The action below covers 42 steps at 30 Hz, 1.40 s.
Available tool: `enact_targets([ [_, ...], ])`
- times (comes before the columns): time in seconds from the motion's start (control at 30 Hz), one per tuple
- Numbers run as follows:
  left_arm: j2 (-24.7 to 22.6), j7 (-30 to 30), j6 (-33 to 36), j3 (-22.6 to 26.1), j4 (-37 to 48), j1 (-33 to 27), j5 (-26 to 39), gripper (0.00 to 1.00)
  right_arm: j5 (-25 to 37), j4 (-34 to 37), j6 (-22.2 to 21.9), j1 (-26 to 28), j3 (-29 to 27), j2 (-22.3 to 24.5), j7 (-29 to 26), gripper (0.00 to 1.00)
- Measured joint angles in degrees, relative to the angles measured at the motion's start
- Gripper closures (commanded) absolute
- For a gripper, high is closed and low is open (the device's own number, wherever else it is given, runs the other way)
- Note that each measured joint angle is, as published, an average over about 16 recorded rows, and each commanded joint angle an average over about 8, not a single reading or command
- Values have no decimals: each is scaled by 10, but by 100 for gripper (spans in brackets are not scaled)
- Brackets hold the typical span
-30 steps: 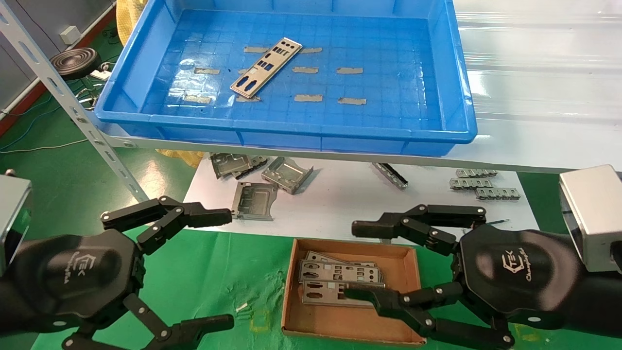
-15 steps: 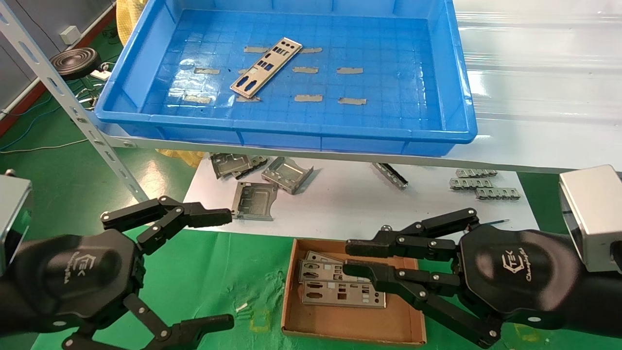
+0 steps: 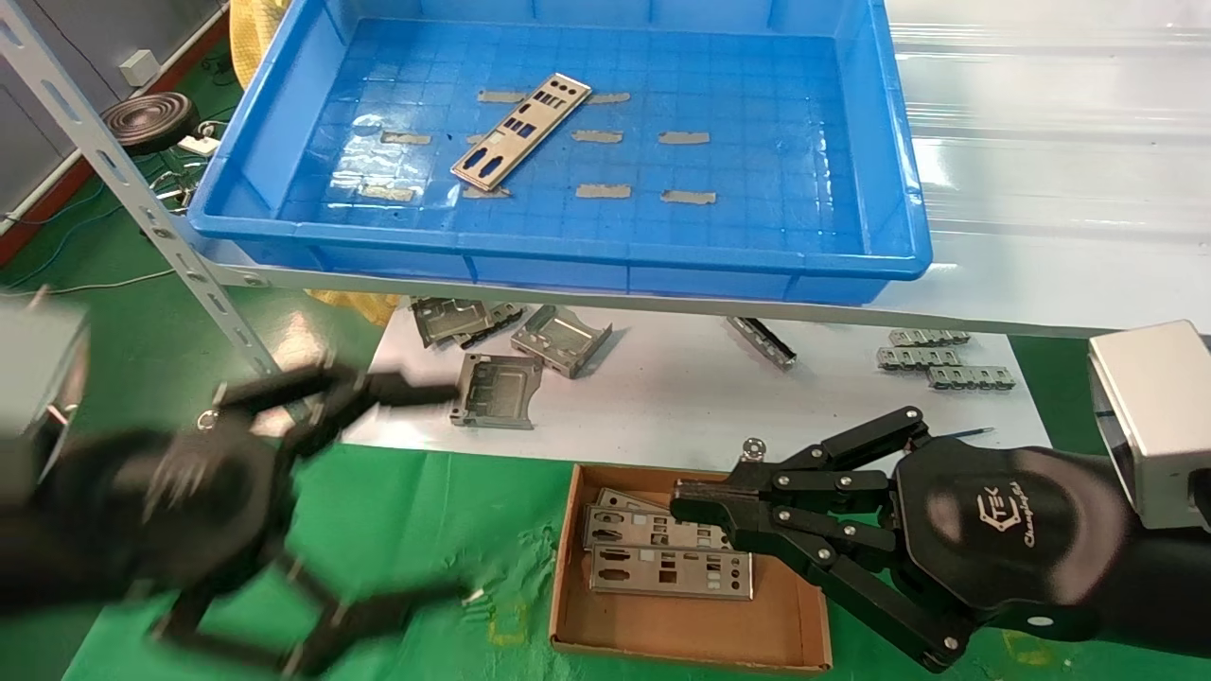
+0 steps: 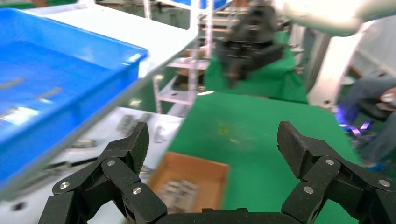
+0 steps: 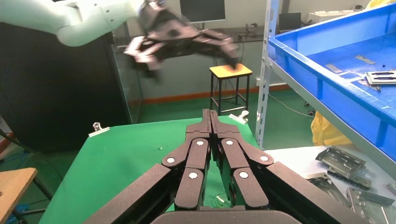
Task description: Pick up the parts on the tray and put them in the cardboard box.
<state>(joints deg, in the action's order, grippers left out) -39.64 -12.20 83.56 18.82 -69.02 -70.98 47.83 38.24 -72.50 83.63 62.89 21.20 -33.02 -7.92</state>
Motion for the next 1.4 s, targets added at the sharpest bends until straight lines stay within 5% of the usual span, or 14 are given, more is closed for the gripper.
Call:
enact_targets([
  [0.47, -201, 19, -70, 100, 328, -292, 197, 0, 0, 0, 0, 0, 0, 0, 0, 100],
  [0.8, -322, 54, -220, 141, 550, -392, 283, 0, 0, 0, 0, 0, 0, 0, 0, 98],
  [0.83, -331, 57, -235, 144, 564, -397, 288, 0, 0, 0, 0, 0, 0, 0, 0, 92],
  [1.03, -364, 60, -292, 155, 619, -415, 308, 0, 0, 0, 0, 0, 0, 0, 0, 17],
  [1.1, -369, 58, -300, 157, 628, -418, 311, 0, 0, 0, 0, 0, 0, 0, 0, 0],
  [1.4, -375, 50, -295, 161, 639, -425, 309, 0, 0, 0, 0, 0, 0, 0, 0, 0],
])
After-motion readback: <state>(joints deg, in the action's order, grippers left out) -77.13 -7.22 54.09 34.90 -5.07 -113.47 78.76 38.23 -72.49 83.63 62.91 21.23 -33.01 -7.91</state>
